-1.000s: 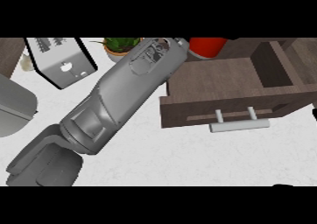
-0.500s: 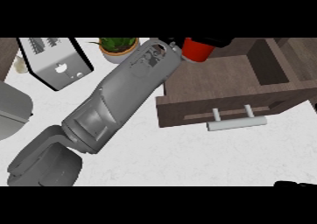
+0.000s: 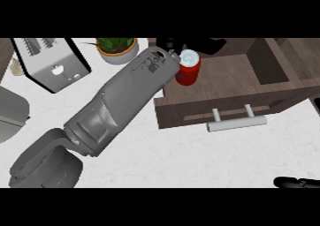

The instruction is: Pick up the can, place it into the drawer and close the drawer

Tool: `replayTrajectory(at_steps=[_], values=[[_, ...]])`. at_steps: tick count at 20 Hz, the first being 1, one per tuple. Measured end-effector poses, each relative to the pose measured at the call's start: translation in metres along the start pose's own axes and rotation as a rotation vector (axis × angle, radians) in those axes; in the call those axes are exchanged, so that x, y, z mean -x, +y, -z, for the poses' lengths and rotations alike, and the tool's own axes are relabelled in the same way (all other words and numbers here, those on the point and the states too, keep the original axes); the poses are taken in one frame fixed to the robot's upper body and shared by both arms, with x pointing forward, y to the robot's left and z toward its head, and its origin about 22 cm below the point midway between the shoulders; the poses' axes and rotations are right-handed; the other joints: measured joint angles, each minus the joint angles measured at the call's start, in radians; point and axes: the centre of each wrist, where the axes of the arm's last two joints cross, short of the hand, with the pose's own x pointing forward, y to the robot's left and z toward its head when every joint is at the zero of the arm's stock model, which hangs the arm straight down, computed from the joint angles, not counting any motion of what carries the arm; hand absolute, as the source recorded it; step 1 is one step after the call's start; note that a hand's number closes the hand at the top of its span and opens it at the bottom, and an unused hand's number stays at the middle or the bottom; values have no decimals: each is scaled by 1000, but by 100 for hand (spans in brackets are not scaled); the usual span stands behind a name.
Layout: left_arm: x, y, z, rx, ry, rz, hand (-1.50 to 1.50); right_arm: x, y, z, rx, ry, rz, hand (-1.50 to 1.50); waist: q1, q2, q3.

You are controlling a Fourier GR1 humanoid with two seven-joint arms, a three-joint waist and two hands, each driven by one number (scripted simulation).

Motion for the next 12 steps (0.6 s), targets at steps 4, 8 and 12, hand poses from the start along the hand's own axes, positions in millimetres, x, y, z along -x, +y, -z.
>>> replayTrajectory(at_steps=[4,8,12], values=[[8,-1,-3,-31,1,5,-150,5,1,1,-4,3,-2,-150,-2,0,0],[6,-2,-3,-55,6,-5,-150,2,3,1,-13,-11,-4,-150,-5,0,0],[6,-1,-3,-77,15,-27,-150,-7,1,0,-14,-54,-68,-150,-6,0,0]])
